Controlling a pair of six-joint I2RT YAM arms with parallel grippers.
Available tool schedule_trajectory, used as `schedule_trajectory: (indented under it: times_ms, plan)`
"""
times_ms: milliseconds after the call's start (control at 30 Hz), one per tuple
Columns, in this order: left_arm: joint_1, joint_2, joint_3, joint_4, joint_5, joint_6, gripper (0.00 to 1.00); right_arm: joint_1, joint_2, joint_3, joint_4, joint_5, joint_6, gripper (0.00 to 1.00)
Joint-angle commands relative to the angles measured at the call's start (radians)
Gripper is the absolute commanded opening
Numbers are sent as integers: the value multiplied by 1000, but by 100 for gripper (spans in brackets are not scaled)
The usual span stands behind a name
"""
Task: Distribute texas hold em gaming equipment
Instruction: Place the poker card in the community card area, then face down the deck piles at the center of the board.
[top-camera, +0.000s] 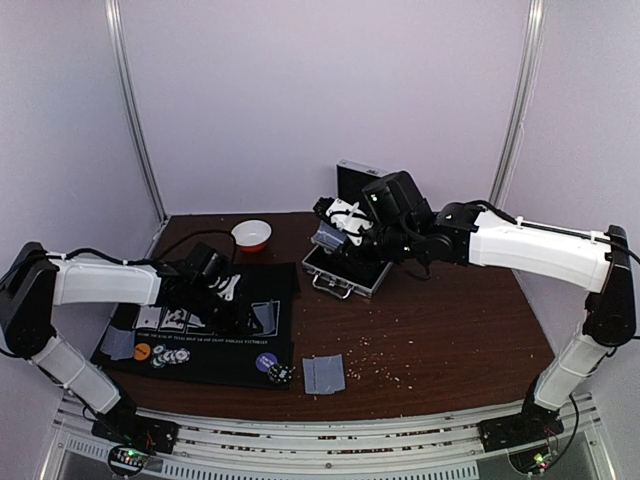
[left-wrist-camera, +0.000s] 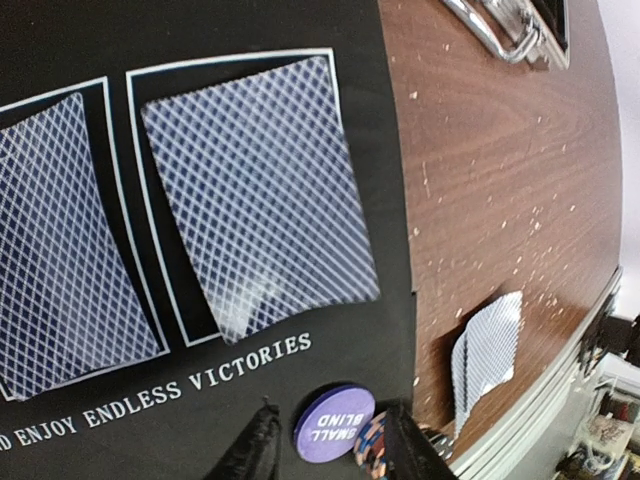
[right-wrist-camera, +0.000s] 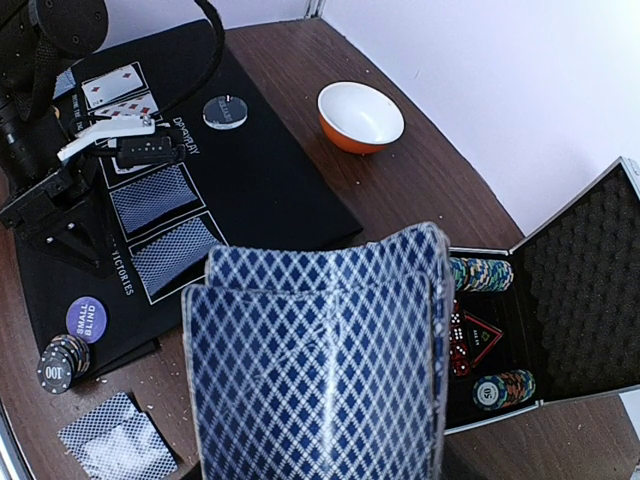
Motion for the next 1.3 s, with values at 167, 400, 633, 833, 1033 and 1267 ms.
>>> schedule_trajectory:
  times_ms: [167,400,633,833,1033,1267]
  plan:
    - [84,48,110,-55,-85,138,42,0,-48,-14,-2,16,-8,43]
    - [101,57,175,3,-135,156,43,0,-23,-23,-53,31,2,44]
    - [139,-11,309,-15,-248,284,60,-26,89,-43,-235,-61,59,44]
    - [172,-31,374,-48,-296,353,64,-57,197,-86,-294,-45,117,43]
    - [176,-46,372,-60,-312,370,65,-79,288,-78,-324,-6,143,43]
    - [186,-67,379,-81,-351,399,66,-79,322,-103,-328,-40,152,44]
